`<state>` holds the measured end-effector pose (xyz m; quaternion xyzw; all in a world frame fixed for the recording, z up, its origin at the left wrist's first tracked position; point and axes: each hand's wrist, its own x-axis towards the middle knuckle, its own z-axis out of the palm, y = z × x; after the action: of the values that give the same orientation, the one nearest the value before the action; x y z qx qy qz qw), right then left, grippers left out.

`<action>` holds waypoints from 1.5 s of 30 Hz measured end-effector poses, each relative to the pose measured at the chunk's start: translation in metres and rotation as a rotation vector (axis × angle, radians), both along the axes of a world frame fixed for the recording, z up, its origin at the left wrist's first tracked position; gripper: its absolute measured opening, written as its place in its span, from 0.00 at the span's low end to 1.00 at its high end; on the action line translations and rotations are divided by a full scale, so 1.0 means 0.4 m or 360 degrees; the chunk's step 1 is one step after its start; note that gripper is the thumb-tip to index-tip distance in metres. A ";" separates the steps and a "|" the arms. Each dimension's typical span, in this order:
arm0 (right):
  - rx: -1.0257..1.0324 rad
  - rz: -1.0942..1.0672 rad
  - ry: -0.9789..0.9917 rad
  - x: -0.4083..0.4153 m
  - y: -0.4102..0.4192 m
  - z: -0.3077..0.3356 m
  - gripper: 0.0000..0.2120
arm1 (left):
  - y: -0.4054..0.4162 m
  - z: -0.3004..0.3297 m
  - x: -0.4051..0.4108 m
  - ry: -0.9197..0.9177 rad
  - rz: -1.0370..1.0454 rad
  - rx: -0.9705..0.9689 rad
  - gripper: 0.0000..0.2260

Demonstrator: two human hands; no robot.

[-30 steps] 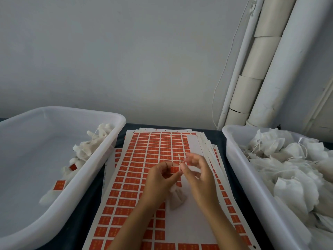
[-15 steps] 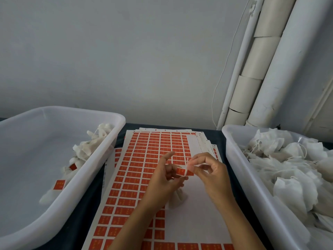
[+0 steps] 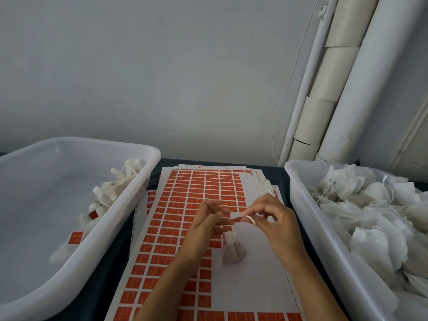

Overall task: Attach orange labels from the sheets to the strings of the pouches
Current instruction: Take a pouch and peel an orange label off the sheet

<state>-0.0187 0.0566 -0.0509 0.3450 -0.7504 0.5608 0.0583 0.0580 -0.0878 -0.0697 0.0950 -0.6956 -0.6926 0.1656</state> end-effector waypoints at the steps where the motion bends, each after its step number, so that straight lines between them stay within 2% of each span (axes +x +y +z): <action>1: -0.0029 0.0047 -0.0003 0.001 0.000 0.002 0.04 | 0.000 0.000 -0.001 -0.0070 -0.0053 -0.0069 0.11; 3: -0.0025 0.0105 -0.0023 0.003 -0.001 0.006 0.03 | 0.006 0.007 0.004 -0.0205 -0.0218 -0.0235 0.19; 6: -0.0012 0.0183 -0.0051 0.003 0.001 0.007 0.02 | 0.014 0.013 0.011 -0.0238 -0.0366 -0.0213 0.23; 11: -0.0052 0.0270 -0.0134 0.000 0.008 0.008 0.03 | 0.007 0.008 0.009 -0.0122 -0.0399 0.0086 0.13; 15: -0.0096 0.0277 -0.0251 0.001 0.004 0.005 0.03 | 0.008 0.014 0.011 -0.0083 -0.0363 0.0161 0.09; 20: -0.0115 0.0192 -0.0269 -0.007 0.007 -0.002 0.16 | 0.006 0.007 0.007 -0.0098 -0.0223 0.0266 0.10; 27: 0.0211 0.0073 0.0128 0.020 -0.009 -0.003 0.11 | 0.010 0.007 0.005 -0.0025 -0.0112 0.0305 0.10; 30: 0.0248 0.0033 0.0213 0.022 -0.010 -0.001 0.09 | 0.010 0.008 0.003 -0.0031 -0.0120 0.0280 0.09; 34: 0.0151 0.0071 0.0124 0.018 -0.007 0.000 0.02 | 0.008 0.009 0.001 -0.0035 -0.0131 0.0299 0.06; 37: 0.0096 0.0085 0.0025 0.012 -0.005 -0.003 0.05 | 0.008 0.011 0.003 -0.0054 -0.0183 0.0302 0.06; 40: 0.0062 0.0095 -0.0031 0.009 -0.006 -0.007 0.02 | 0.009 0.012 0.003 -0.0060 -0.0208 0.0287 0.06; 45: 0.0060 0.0073 -0.0085 0.002 -0.007 -0.015 0.05 | 0.007 0.012 0.004 -0.0051 -0.0229 0.0396 0.07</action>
<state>-0.0178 0.0539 -0.0568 0.3481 -0.7540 0.5567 0.0189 0.0595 -0.0849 -0.0649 0.0759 -0.6118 -0.7820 0.0913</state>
